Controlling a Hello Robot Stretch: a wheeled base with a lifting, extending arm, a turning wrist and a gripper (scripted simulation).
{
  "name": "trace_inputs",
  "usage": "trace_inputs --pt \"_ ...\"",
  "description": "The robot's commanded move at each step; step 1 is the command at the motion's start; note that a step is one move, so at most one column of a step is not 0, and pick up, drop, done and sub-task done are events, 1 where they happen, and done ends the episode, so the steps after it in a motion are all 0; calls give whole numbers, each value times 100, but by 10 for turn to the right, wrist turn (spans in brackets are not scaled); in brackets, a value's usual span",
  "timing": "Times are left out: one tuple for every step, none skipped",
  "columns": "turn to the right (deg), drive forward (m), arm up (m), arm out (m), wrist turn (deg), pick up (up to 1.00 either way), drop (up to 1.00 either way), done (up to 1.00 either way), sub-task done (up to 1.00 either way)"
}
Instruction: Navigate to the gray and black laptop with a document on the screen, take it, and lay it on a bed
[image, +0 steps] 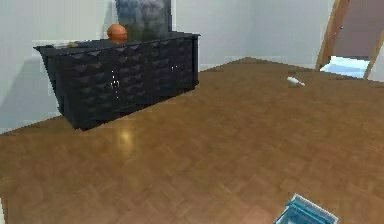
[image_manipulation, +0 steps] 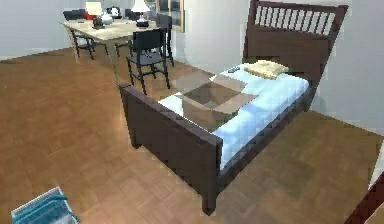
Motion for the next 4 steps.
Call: trace_inputs --pt "0 100 0 0 0 0 0 0 0" --pt "420 0 0 0 0 0 0 0 0" --pt "0 100 0 0 0 0 0 0 0" --pt "0 100 0 0 0 0 0 0 0"
